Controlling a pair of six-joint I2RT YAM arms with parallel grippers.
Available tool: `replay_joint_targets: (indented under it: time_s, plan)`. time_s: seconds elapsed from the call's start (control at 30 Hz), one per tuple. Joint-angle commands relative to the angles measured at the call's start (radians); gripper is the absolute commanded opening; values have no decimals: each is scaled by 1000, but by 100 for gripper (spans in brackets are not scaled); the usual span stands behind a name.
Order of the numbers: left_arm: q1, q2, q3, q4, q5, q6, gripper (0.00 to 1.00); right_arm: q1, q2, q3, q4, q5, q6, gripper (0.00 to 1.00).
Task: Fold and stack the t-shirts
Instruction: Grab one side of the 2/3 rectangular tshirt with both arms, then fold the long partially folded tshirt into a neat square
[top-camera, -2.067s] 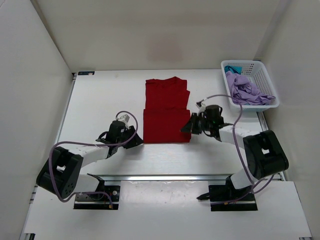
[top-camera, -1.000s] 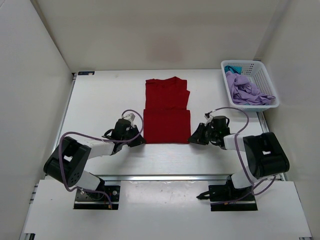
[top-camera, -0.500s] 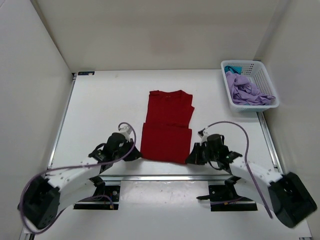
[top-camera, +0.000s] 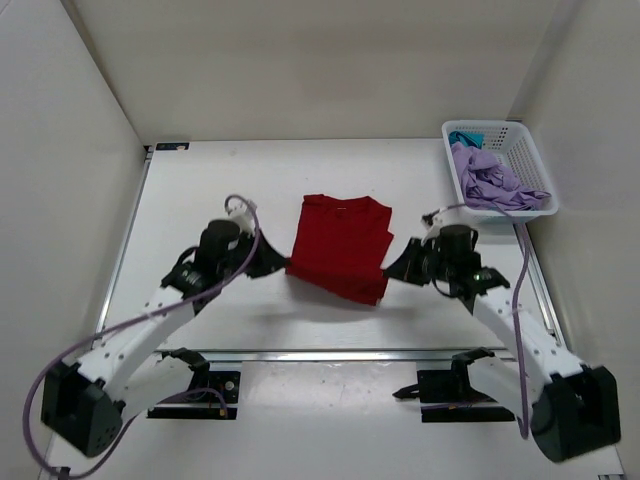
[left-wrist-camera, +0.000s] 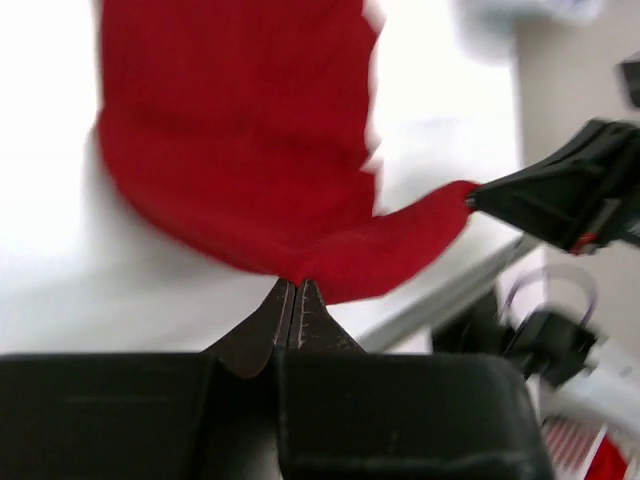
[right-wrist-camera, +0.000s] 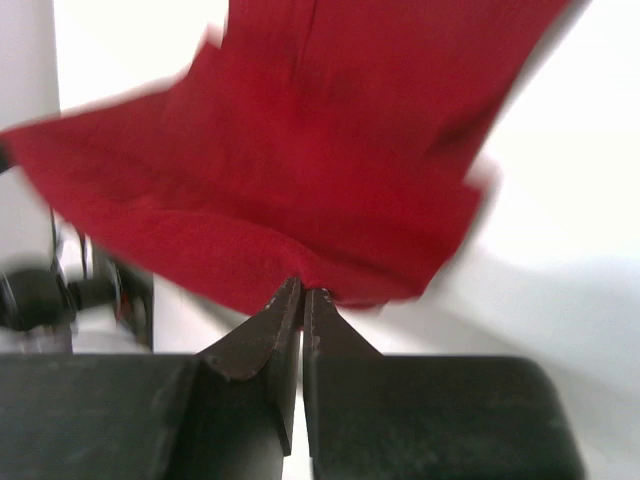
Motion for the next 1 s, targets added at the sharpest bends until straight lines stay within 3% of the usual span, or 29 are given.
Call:
replay_joint_targets:
  time_s: [0.0,0.2,0.47,0.63,0.73,0.83,0.87,0.9,0.97]
  plan:
    - [25,181,141,147,-47,26,0,-112,147,157,70,-64,-135,0]
    - [74,517,417,229,-134,29,0,-209,530,426,125,-103,-152,0]
    - [124,872,685,243,-167,7,0,-292,894,723,165,-161,-146,0]
    - [163,1053,787,272,-171,-8,11,-298,1093,947,89,-101,-187,0]
    - [184,1082,778,334,-157,-27,16,-299,1176,1064,24,-89,-204,1]
    - [210,1069,770,417,-125,-60,24,-301,1195,1095,42,-94,-183,10]
    - [225,1065,773,422,-119,-60,31,-300,1187,1092,61,-86,-169,21]
    - [224,1059,768,421,-105,-66,32,-295,1177,1090,61,-95,-166,31]
    - [223,1015,727,448,-101,-62,33,-283,1138,1052,64,-82,-183,39]
